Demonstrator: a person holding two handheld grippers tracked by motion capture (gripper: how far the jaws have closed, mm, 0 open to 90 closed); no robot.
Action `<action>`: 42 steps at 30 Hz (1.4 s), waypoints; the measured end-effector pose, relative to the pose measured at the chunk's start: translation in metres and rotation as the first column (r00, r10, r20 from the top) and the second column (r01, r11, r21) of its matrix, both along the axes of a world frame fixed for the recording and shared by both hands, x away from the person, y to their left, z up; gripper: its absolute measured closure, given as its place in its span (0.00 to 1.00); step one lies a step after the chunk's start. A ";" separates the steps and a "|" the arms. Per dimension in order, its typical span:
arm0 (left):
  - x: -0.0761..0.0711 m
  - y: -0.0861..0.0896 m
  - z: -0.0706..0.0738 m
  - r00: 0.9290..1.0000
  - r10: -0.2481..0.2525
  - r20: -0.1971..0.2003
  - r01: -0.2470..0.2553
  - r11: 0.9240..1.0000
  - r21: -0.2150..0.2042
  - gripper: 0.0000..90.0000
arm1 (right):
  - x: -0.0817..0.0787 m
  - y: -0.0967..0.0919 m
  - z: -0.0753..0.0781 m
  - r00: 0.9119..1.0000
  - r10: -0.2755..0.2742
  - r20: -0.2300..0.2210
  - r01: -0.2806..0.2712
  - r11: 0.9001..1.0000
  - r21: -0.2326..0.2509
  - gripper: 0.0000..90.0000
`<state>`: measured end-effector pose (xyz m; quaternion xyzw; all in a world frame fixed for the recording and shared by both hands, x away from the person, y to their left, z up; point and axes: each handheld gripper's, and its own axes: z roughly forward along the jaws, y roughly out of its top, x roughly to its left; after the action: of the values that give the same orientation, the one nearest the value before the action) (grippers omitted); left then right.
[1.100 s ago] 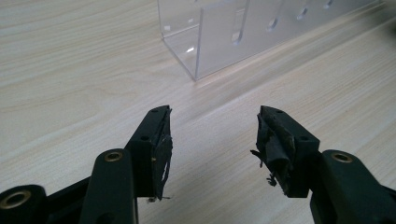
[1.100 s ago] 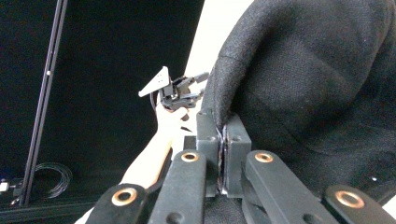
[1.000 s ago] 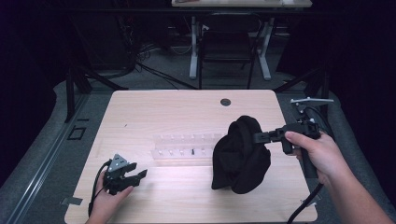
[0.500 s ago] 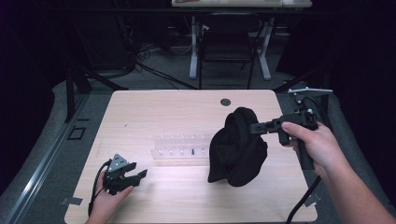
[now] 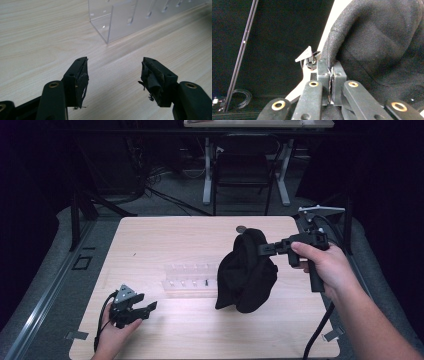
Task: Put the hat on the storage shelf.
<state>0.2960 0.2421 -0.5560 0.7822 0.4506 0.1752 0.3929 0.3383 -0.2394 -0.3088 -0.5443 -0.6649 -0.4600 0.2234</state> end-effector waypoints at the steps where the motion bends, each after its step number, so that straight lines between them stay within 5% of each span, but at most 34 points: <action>1: 0.000 0.000 0.000 1.000 -0.001 0.000 0.001 1.000 0.001 0.43 | 0.002 0.002 0.001 1.000 0.001 0.003 -0.001 1.000 0.002 0.98; 42: 0.001 0.000 0.000 1.000 -0.005 0.000 0.005 1.000 0.001 0.42 | 0.045 0.030 0.009 0.999 -0.009 0.039 0.010 1.000 -0.015 0.98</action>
<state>0.2967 0.2421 -0.5559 0.7836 0.4484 0.1746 0.3930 0.3830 -0.2098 -0.3000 -0.5401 -0.6701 -0.4666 0.2041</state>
